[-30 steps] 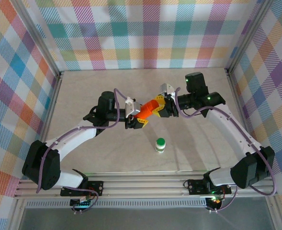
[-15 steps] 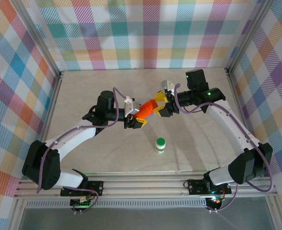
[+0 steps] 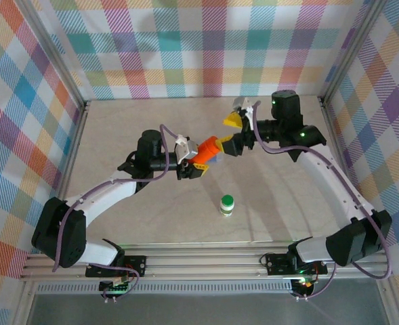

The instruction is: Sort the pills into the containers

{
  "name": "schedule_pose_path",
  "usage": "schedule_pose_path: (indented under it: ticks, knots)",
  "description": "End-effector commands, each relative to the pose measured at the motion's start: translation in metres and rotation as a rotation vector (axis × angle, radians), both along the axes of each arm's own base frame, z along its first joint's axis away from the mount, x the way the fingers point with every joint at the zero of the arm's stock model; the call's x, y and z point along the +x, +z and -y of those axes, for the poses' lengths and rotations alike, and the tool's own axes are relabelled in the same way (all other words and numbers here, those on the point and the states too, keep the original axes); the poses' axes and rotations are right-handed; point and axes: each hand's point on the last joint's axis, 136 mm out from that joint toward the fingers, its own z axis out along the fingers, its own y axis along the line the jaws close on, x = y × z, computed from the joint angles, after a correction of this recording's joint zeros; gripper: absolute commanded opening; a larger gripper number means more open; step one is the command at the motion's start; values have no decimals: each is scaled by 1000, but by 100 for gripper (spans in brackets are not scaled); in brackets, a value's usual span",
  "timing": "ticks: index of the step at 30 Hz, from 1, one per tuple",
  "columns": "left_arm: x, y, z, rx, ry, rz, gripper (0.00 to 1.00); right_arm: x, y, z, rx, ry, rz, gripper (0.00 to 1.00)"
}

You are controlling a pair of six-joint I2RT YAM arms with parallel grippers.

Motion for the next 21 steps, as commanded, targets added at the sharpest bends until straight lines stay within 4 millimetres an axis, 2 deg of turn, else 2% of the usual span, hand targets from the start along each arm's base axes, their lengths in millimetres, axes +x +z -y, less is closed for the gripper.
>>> schedule_pose_path:
  ticks: [1,4,7,15,21]
  knots:
    - [42,10,-10,-43,220,72,0,45,25,10,160,-400,-272,91]
    - [61,12,-13,-53,318,100,0,64,5,15,205,-596,-486,87]
    - [68,12,-11,-50,344,111,0,73,-8,6,233,-636,-593,86]
    - [75,8,-8,-55,376,107,0,79,-33,-24,194,-607,-665,86]
    - [75,1,-6,-45,373,92,0,76,-40,-43,170,-557,-672,86]
